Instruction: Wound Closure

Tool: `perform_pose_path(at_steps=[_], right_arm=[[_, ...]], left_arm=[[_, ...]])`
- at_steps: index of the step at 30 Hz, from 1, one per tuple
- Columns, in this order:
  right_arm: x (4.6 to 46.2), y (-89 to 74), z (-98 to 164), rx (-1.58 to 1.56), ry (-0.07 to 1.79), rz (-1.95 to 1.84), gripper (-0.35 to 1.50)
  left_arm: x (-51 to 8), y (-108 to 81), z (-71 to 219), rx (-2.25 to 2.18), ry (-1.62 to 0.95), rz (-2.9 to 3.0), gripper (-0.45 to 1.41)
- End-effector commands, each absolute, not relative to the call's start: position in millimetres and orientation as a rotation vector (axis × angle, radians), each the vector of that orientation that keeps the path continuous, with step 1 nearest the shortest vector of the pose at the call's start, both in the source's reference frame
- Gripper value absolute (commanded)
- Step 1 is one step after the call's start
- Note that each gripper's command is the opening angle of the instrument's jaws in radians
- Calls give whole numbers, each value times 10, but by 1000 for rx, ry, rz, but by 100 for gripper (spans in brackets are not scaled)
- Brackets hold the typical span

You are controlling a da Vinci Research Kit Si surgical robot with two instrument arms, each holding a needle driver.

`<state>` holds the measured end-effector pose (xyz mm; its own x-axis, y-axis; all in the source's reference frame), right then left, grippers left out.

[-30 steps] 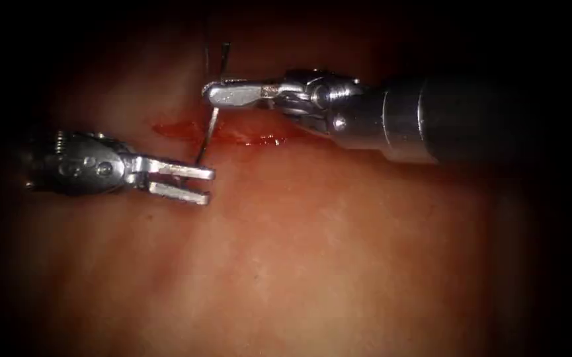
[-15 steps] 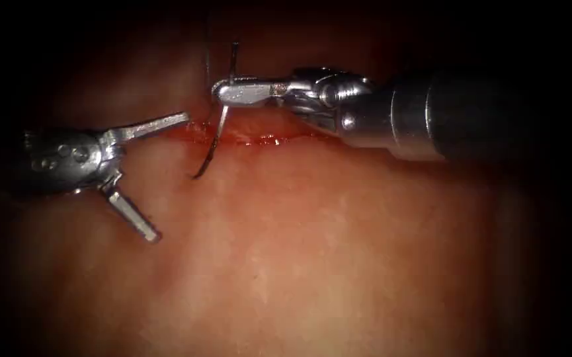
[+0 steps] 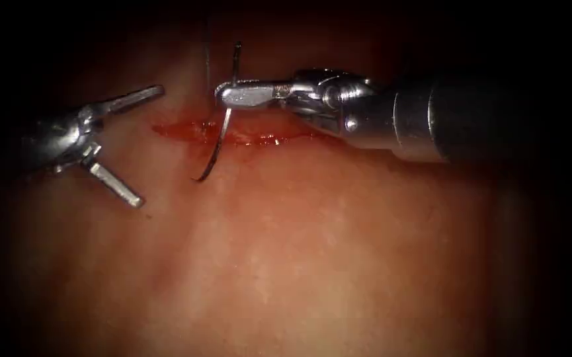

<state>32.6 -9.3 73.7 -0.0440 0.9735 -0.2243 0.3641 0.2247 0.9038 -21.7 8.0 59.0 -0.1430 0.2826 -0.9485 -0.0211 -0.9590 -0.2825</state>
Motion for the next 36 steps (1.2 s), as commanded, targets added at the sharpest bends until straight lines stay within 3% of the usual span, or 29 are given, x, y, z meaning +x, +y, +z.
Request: perform_pose_path(at_steps=[1,8,36], right_arm=[[334,-89,740,1293,1581,830,-35],[329,-89,740,1263,1571,809,-35],[329,-90,738,1263,1563,817,-35]], left_arm=[[-222,83,598,-1912,-302,2213,108],[-211,85,603,-1899,-299,2215,94],[-213,83,605,-1896,-302,2212,91]])
